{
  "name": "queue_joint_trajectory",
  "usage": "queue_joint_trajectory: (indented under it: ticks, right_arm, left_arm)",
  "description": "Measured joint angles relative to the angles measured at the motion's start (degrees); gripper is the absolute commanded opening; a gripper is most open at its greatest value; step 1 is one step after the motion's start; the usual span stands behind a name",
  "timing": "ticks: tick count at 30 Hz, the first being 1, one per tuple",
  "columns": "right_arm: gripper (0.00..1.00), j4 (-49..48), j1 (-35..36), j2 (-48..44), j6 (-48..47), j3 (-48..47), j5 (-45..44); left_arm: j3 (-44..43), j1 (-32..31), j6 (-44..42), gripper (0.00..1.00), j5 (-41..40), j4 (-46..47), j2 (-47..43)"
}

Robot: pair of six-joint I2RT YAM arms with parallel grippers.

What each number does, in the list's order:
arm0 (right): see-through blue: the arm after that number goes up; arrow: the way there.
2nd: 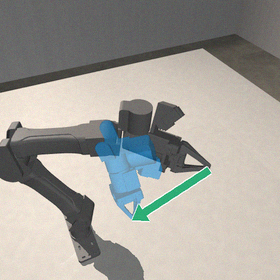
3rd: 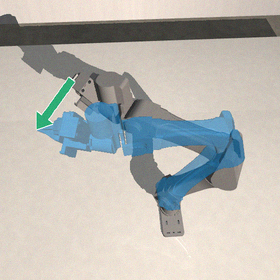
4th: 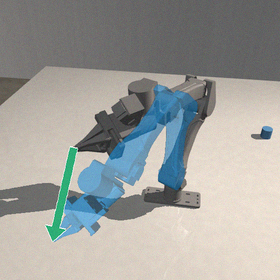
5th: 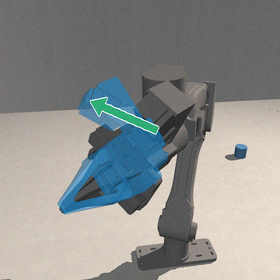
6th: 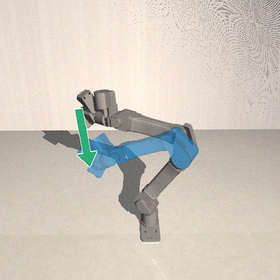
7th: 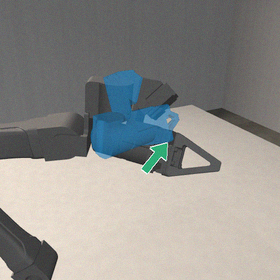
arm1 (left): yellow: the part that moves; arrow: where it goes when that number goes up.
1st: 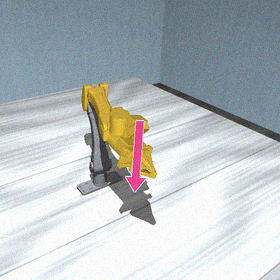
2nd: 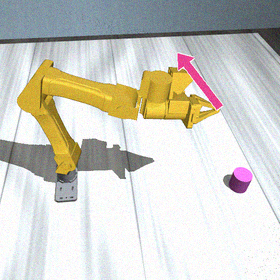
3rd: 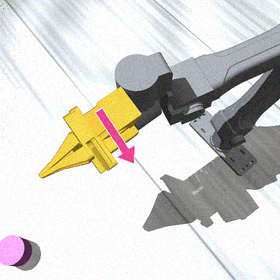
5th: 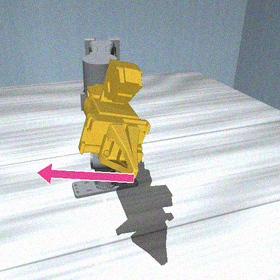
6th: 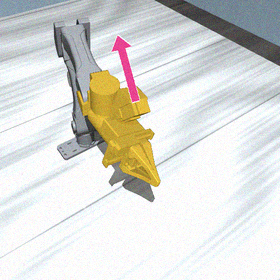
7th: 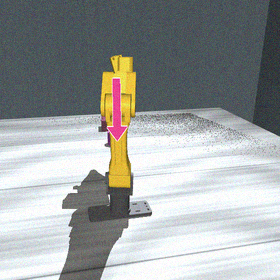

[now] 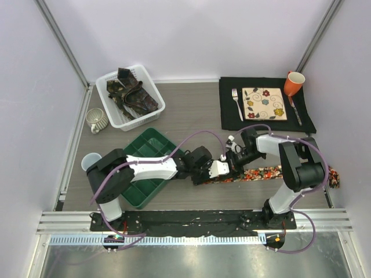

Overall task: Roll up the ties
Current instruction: Roll the tie at the center of the board.

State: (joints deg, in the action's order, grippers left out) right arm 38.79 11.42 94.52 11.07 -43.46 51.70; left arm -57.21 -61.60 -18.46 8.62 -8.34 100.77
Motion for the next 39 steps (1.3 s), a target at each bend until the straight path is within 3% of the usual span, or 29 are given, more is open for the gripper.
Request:
queue_joint_trajectory:
  ticks: [1, 4, 8, 13, 24, 29, 34, 39]
  right_arm:
    - [0.06, -0.04, 0.48, 1.36, -0.15, -0.85, 0.07]
    - [0.05, -0.22, 1.16, 5.49, -0.87, -3.72, 0.15]
    - [0.04, -0.44, 1.16, 7.82, -2.12, -5.97, 0.2]
    - [0.04, 0.22, 1.4, 7.74, -3.69, -6.14, 0.13]
    - [0.01, 0.24, 2.51, 9.09, -5.68, -6.03, -1.99]
    - [0.01, -0.04, 2.89, 11.3, -6.01, -6.03, -2.99]
    - [0.01, -0.59, 2.97, 12.07, -6.49, -6.49, -2.62]
    - [0.01, -1.2, 3.28, 12.52, -6.38, -6.84, -2.23]
  left_arm:
    - [0.28, 0.33, -0.17, 0.71, 0.44, 0.07, -0.57]
    - [3.41, 1.75, 0.11, 0.76, 2.1, -0.07, -5.64]
    - [6.69, 3.08, 0.07, 0.75, 3.61, -0.72, -15.91]
    - [7.54, 3.3, -1.86, 0.74, 5.11, -1.86, -21.4]
    - [7.93, 3.28, -7.13, 0.74, 4.52, -7.63, -11.87]
    - [6.67, 3.28, -7.43, 0.67, 3.39, -7.78, -9.18]
    - [6.64, 3.3, -7.06, 0.54, 4.02, -7.74, -9.01]
    - [6.64, 3.3, -5.68, 0.54, 6.03, -7.02, -9.03]
